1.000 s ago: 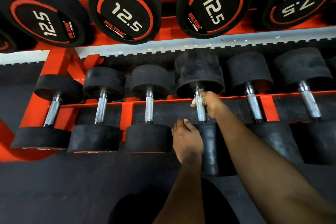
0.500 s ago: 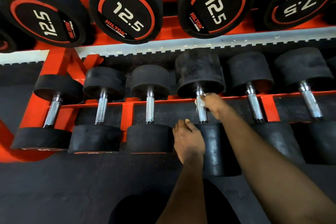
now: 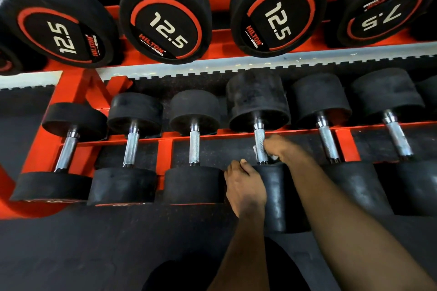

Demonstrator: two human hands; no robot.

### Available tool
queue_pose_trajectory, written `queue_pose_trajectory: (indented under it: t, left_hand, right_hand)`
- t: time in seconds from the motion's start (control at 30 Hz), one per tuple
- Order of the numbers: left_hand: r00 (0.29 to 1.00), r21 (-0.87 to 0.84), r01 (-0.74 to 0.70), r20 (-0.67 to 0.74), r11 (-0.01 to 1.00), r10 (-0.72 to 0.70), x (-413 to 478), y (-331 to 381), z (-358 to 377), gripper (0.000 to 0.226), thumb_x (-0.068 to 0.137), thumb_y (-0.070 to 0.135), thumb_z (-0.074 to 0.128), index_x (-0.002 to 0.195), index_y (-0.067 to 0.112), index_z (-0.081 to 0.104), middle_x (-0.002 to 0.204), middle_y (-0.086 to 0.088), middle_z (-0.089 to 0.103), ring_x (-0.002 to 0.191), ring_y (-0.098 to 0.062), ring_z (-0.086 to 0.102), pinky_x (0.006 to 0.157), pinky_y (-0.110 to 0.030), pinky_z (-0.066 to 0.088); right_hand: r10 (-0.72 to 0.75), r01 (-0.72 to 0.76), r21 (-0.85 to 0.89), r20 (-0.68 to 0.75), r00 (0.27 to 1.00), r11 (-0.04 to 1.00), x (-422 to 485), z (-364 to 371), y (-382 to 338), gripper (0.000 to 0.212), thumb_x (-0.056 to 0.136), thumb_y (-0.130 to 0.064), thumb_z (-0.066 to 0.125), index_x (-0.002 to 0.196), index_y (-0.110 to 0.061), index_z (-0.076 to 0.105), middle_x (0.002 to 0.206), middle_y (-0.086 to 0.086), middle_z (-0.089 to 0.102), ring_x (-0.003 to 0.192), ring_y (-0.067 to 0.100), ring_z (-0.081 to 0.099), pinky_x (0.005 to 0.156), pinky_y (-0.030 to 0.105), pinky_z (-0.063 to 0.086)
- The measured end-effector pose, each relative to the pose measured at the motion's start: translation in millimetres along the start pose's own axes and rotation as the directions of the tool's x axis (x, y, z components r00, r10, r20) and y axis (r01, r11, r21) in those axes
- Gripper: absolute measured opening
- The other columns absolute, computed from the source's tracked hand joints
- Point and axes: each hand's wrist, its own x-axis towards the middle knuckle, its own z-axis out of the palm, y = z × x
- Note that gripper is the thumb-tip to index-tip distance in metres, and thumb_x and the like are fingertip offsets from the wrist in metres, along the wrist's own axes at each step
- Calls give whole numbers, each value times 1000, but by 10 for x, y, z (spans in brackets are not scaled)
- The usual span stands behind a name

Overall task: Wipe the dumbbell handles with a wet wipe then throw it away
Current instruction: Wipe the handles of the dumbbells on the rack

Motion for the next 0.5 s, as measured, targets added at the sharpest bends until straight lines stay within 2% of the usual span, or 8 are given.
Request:
queue_pose_trajectory:
  t: [0.07,0.1,0.17,0.23,0.3,0.4,0.47,0.5]
  left_hand:
    - [1000,-3,-3,-4,1000,3,16,0,3,36,106,42,32,113,19,59,120,-2,59,113,-27,57,94,-42,47]
    - [1000,-13,-5,-2,1000,5,26,1,2,36,106,42,32,112,19,59,120,-3,59,114,-27,56,94,-42,46]
    - [1000,-21,-9,6,1000,9,21,3,7,37,107,41,30,111,17,59,121,-3,60,117,-25,54,96,-42,45]
    - [999,-28,-29,15,999,29,-9,14,-18,39,108,39,29,111,13,58,122,-4,61,120,-24,51,97,-41,42]
    - [997,-32,-62,48,998,63,6,43,-74,40,109,36,30,114,8,57,124,-10,61,122,-27,49,99,-40,39]
    - [979,52,-146,153,988,137,52,62,-183,36,109,33,35,119,3,53,128,-17,59,125,-32,47,104,-39,35]
    - [951,116,-271,186,955,248,14,131,-323,30,107,28,40,118,4,53,126,-17,59,123,-32,47,104,-41,36]
    - [937,116,-320,182,940,296,-20,191,-384,26,106,25,42,117,5,54,123,-16,60,121,-32,48,102,-41,37]
  right_hand:
    - [-25,21,-239,-14,1000,971,-90,-22,-20,22,96,-15,51,103,-7,70,100,10,73,88,24,67,69,27,49]
    - [-35,18,-313,-46,998,949,-136,-39,-29,27,97,-17,50,116,-5,66,118,14,68,103,27,65,74,26,46]
    - [-52,15,-355,-97,994,935,-178,-53,1,35,97,-20,51,127,-4,61,133,17,60,120,29,58,84,26,44]
    - [-58,0,-362,-151,987,932,-315,-55,10,37,95,-23,56,124,-1,62,132,19,60,121,30,58,88,28,46]
    - [-66,-3,-295,-225,972,955,-389,-112,23,37,93,-23,57,121,1,63,130,18,61,120,31,58,89,30,46]
    - [-57,27,-93,-334,941,995,-594,-244,75,34,92,-19,54,119,-1,64,126,18,63,117,33,60,82,27,44]
    - [-52,88,71,-411,910,994,-796,-332,117,32,85,-17,56,109,-1,68,113,20,68,108,34,64,83,31,50]
    - [-56,129,139,-437,898,982,-870,-372,153,30,80,-18,59,103,-3,70,105,19,70,100,34,68,78,33,55]
